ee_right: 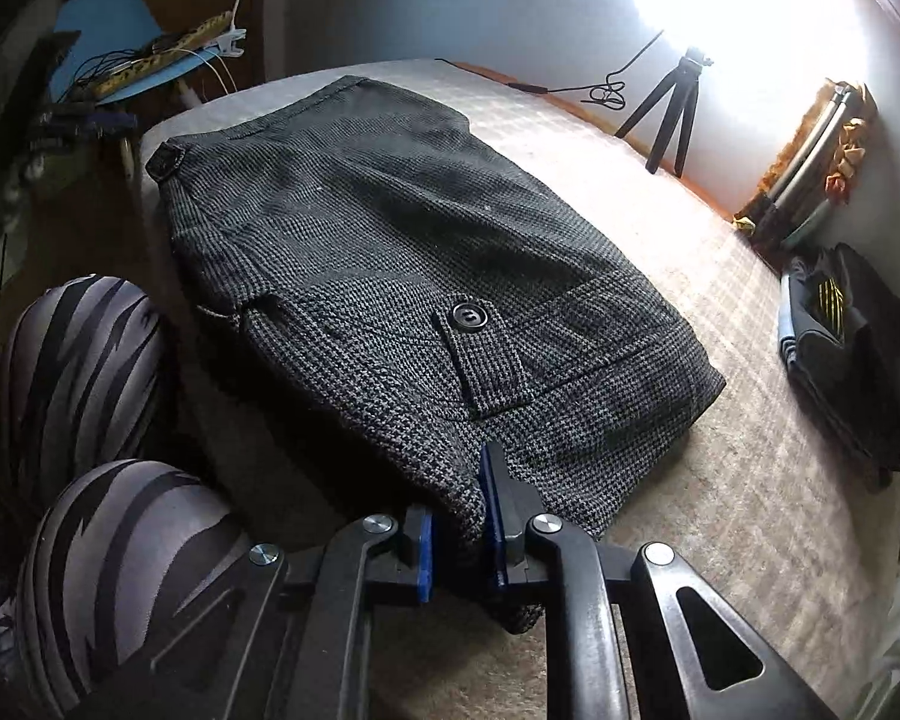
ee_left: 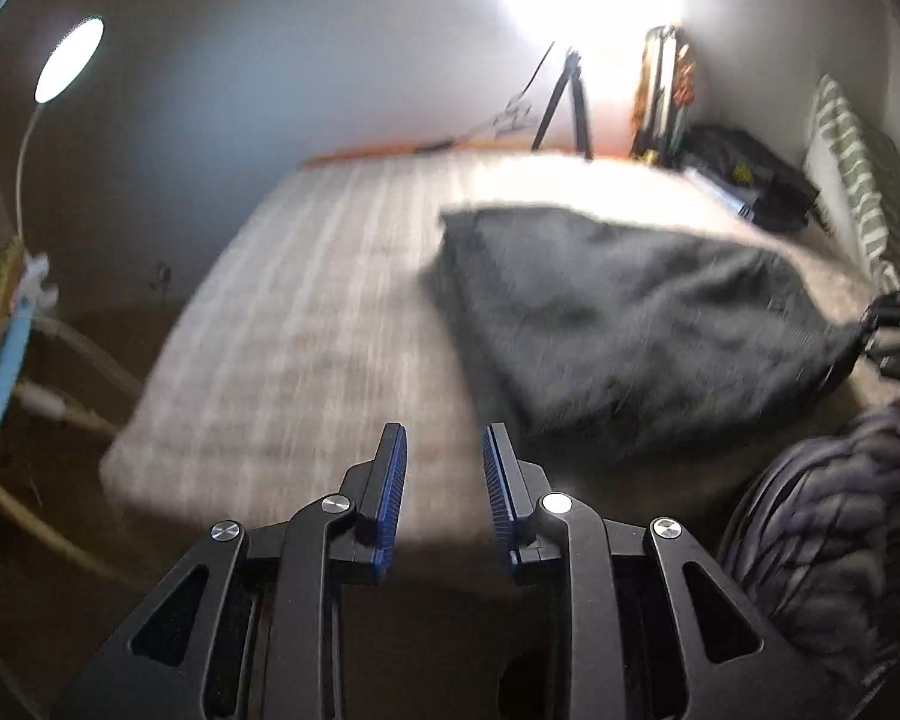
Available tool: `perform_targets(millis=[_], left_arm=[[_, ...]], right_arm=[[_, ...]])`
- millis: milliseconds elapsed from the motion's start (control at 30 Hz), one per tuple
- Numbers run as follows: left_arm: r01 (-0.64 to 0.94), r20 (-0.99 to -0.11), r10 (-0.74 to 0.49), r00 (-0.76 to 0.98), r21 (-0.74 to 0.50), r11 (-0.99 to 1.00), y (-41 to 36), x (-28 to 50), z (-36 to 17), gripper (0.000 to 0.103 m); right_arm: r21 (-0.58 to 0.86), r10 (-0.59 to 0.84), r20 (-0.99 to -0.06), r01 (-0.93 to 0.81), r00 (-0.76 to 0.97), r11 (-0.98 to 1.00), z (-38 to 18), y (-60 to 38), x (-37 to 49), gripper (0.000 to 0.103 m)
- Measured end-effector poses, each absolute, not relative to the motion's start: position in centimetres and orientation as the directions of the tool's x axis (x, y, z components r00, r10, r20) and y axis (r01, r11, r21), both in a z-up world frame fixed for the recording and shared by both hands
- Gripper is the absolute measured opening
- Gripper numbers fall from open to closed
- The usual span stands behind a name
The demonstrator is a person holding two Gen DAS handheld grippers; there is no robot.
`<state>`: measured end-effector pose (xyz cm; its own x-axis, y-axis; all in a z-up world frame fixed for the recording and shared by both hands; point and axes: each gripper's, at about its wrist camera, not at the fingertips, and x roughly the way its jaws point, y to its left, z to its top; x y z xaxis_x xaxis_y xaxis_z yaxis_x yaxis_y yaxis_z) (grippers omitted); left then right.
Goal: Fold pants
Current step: 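Open both tools, release the folded shorts and reposition over the fold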
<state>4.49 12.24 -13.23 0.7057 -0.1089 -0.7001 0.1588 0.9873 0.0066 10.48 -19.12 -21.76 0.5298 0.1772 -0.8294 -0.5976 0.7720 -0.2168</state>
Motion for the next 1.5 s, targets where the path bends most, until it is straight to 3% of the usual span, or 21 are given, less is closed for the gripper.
perform_targets(millis=[100,167,267,467,600,867,967,1267,1500], left_arm=[[0.234,-0.671,-0.182,0.719,-0.013,0.972,9.8,6.3,-11.8,0.026],[0.291,-0.666,-0.222,0.712,-0.007,0.957,7.6,7.9,-11.7,0.026],[0.363,-0.674,-0.262,0.691,0.01,0.932,4.9,9.6,-12.2,0.026],[0.427,-0.725,-0.293,0.623,0.002,0.904,1.8,12.2,-14.5,0.026],[0.429,-0.763,-0.289,0.578,-0.017,0.903,1.2,12.9,-16.4,0.026],[0.434,-0.785,-0.299,0.542,-0.043,0.9,2.1,11.6,-19.4,0.026],[0.415,-0.792,-0.303,0.53,-0.069,0.907,3.6,11.7,-19.1,0.032],[0.317,-0.775,-0.253,0.579,-0.073,0.946,7.1,17.2,-13.9,0.037],[0.254,-0.846,-0.146,0.513,-0.013,0.967,7.0,24.2,-16.9,0.037]], right_arm=[[-0.214,0.174,-0.838,-0.604,0.517,0.767,-21.6,-19.4,10.3,0.019],[-0.193,0.176,-0.854,-0.611,0.49,0.768,-21.3,-19.9,9.8,0.034],[-0.159,0.2,-0.847,-0.595,0.492,0.788,-19.9,-21.3,9.0,0.038],[0.006,0.331,-0.755,-0.499,0.566,0.867,-15.7,-23.6,10.6,0.04],[0.094,0.38,-0.731,-0.467,0.567,0.879,-16.3,-21.7,14.1,0.04],[-0.03,0.265,-0.845,-0.535,0.465,0.844,-23.2,-17.9,15.7,0.04],[-0.002,0.29,-0.837,-0.532,0.464,0.847,-23.5,-18.9,15.0,0.04],[0.032,0.374,-0.805,-0.595,0.461,0.803,-19.7,-17.2,14.2,0.04],[0.04,0.396,-0.843,-0.693,0.363,0.72,-21.0,-13.8,14.9,0.036]])
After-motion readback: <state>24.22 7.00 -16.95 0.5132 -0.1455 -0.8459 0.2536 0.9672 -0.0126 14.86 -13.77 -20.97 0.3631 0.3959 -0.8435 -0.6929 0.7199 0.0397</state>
